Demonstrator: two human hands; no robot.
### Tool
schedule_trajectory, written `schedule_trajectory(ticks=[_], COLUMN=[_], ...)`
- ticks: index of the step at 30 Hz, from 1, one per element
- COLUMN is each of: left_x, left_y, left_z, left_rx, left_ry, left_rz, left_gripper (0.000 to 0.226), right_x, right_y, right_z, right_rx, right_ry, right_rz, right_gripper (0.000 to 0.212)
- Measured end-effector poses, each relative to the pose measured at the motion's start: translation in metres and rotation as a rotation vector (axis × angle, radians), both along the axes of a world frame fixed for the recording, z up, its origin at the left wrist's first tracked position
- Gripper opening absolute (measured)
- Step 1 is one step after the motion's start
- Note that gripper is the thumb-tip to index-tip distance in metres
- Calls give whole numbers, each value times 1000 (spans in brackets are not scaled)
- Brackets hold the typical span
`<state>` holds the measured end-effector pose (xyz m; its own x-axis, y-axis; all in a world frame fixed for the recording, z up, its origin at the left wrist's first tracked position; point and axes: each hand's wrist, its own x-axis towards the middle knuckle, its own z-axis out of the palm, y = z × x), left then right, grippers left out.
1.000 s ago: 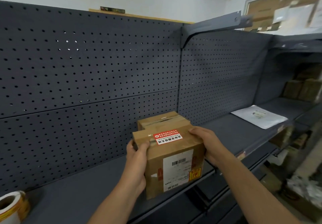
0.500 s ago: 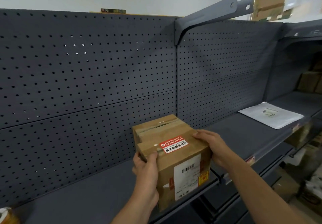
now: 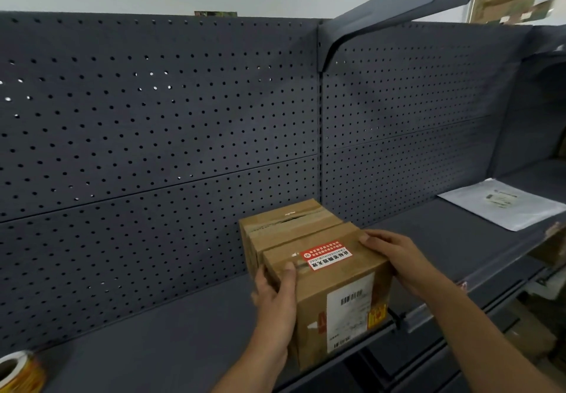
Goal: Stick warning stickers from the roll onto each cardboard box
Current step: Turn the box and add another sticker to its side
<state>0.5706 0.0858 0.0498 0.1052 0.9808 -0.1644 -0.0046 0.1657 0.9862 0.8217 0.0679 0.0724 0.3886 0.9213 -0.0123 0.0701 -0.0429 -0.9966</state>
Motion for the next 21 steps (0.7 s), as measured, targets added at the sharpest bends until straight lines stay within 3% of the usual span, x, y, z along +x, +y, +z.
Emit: schedule_trajectory(ticks=[4, 9, 14, 21], left_x=[-12, -40, -65, -106], left_y=[8, 19, 26, 19], left_z=[2, 15, 25, 47], left_rx=[179, 533, 816, 918], left_ry=[127, 563, 959, 1086], left_rz=[69, 25, -51, -41], left_gripper=[84, 49, 48, 52], right_x=[2, -16, -41, -88], right_y=[-4, -7, -16, -17], right_z=[9, 17, 26, 23], right_rx=[40, 74, 146, 239], right_ry=[-338, -731, -1001, -1232], right_rz=[-34, -88, -130, -118], right_gripper=[32, 36, 39, 33])
